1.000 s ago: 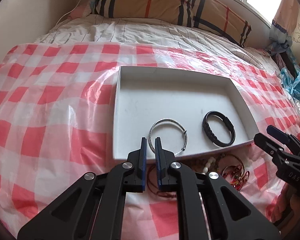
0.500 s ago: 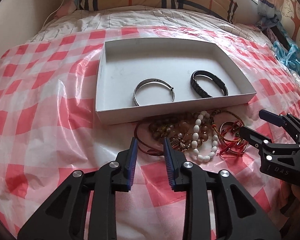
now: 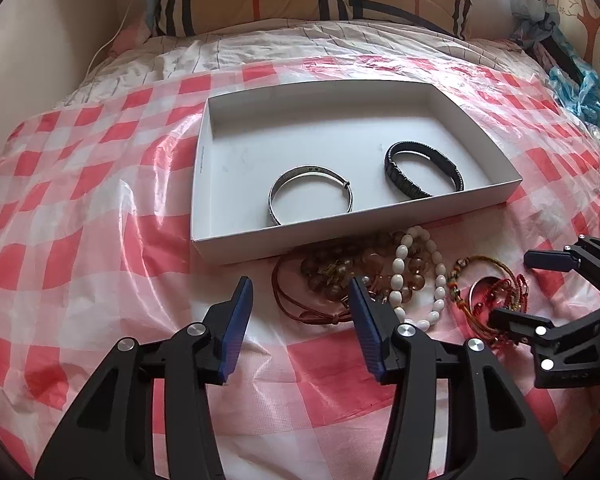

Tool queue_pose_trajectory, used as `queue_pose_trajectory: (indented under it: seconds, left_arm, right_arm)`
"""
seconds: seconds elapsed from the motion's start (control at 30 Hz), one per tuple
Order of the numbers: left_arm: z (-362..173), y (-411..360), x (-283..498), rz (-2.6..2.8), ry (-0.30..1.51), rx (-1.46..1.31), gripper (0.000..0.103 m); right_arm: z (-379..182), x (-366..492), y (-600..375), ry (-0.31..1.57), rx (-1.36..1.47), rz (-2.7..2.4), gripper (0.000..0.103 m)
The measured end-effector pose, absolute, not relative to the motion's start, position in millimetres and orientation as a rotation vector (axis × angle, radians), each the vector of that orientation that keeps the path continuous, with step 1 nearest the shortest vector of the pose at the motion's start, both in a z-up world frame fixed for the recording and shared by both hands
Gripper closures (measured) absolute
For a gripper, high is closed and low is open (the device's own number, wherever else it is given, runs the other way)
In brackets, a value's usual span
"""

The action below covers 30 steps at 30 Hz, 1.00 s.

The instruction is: Organize jewelry

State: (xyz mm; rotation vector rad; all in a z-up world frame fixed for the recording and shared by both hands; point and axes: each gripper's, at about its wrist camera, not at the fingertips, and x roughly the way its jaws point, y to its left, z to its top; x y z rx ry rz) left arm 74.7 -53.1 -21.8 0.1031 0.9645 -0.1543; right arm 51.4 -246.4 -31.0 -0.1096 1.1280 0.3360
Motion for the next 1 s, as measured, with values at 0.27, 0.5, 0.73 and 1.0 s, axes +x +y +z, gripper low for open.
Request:
queue_pose_trajectory:
  seconds: [0.27,0.5,0.73,1.0]
  left_arm:
    - [-24.8,-31.8,82.4,-0.102,0.997,0.03,0.055]
    - [-24.9,-20.7,84.5,-0.087,1.002,-0.01,0.054]
    - [-25.7,-24.5,83.6,-0.111,1.008,0.024,0.053]
    - [-28.8,-30.2,84.7,-0.136,1.01,0.06,0.053]
  right_arm:
    - [-16.6,51.3,-243.7,1.019,-0.045,0.321,0.028]
    - [-26.7,67.2,-244.8,1.053,-0.052,0.288,0.064]
    - [-28.7,59.6,-239.6,1.06,-0.142,0.28,0.095]
    - [-6.1,60.7,-279.1,0.981,0.083,0.261,0.098]
